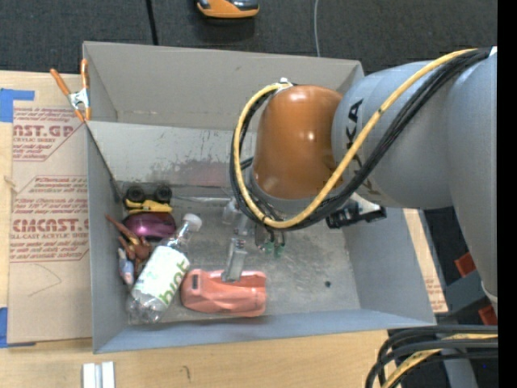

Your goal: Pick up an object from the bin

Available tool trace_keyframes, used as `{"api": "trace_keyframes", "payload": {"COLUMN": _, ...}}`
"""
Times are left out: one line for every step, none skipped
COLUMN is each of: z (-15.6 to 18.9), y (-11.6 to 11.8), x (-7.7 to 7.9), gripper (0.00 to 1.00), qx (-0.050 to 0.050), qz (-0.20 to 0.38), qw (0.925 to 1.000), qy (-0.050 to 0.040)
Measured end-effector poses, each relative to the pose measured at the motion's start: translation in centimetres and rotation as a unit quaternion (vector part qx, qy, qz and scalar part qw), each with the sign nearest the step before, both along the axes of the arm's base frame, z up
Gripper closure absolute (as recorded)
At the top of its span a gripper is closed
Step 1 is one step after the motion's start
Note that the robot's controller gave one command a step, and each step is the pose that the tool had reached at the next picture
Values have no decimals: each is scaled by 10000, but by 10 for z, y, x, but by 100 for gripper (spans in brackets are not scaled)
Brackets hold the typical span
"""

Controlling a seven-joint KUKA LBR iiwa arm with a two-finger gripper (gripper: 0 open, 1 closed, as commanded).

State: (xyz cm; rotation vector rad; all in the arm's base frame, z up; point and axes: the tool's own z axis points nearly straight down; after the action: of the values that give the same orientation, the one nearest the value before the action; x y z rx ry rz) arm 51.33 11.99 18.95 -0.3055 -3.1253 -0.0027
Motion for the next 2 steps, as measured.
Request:
{"api": "trace_keyframes", "payload": {"z": 8, "y": -9, "x": -8, "gripper": 0, "qx": -10, "qz": 1070, "qw": 9943, "qy": -10}}
{"api": "trace_keyframes", "payload": {"z": 4, "y": -9, "x": -9, "gripper": 0, "qx": -6, "qz": 1733, "qw": 9849, "qy": -12}}
